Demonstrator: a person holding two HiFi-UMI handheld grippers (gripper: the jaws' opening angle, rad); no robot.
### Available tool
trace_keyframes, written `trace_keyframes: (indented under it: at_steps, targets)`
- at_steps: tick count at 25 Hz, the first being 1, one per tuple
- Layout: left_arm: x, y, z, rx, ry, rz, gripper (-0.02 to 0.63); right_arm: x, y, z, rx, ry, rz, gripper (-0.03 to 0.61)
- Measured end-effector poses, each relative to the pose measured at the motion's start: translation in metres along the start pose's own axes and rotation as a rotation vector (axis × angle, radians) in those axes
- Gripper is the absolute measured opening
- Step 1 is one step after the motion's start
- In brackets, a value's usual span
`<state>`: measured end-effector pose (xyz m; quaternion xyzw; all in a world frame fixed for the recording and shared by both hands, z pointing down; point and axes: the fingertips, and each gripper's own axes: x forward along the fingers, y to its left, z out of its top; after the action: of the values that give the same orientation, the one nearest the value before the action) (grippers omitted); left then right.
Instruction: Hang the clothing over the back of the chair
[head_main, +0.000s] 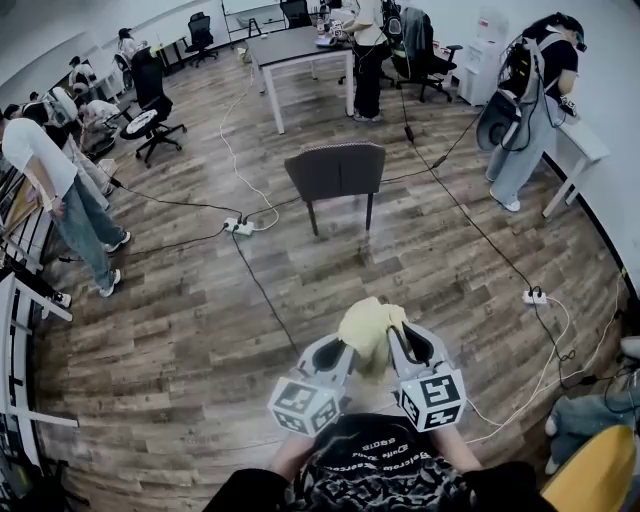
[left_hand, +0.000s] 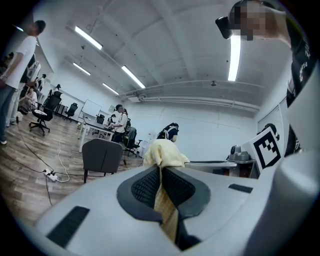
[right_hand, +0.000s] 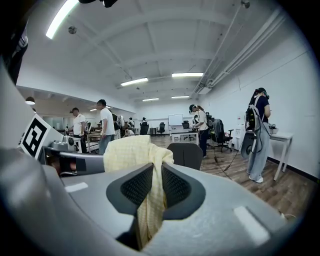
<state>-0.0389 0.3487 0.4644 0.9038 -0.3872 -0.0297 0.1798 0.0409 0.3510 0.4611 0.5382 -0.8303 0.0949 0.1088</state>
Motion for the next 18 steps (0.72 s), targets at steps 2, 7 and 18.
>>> trace_keyframes:
  at_steps: [2,7,18]
  targets:
    - [-0.002,0.008,0.005,0.011,0.0,-0.011,0.021,0.006,0.004,0.004,-0.005,-0.007,-0.011,0.057]
    - [-0.007,0.025,0.017,0.041,-0.007,-0.029,0.021,0.019,0.017,0.013,-0.016,-0.035,-0.025,0.057]
    - [-0.002,0.046,0.034,0.045,-0.028,-0.013,0.021,0.042,0.022,0.027,-0.039,-0.048,0.002,0.057]
